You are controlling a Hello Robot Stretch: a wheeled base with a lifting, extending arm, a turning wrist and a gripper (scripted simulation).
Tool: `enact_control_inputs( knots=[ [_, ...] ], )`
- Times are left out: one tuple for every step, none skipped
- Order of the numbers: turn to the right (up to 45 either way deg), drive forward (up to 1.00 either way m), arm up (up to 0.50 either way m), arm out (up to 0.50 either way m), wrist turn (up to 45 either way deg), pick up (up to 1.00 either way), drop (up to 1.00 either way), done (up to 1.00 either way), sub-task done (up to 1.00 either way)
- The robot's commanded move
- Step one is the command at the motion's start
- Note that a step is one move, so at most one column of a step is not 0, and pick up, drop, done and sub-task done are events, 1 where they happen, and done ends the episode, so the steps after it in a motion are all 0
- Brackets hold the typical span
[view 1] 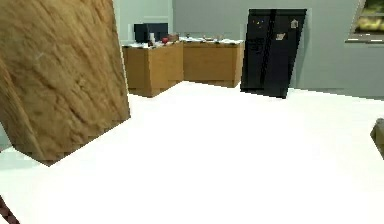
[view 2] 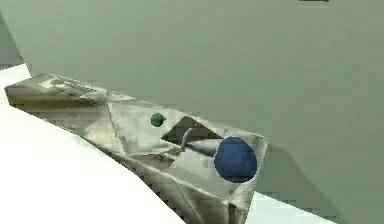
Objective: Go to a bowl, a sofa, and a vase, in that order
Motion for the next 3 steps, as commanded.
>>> enact_control_inputs(
  knots=[
    [0.0,1.0,0.0,0.0,0.0,0.0,0.0,0.0,0.0],
    [0.0,1.0,0.0,0.0,0.0,0.0,0.0,0.0,0.0],
    [0.0,1.0,0.0,0.0,0.0,0.0,0.0,0.0,0.0]
  ],
)
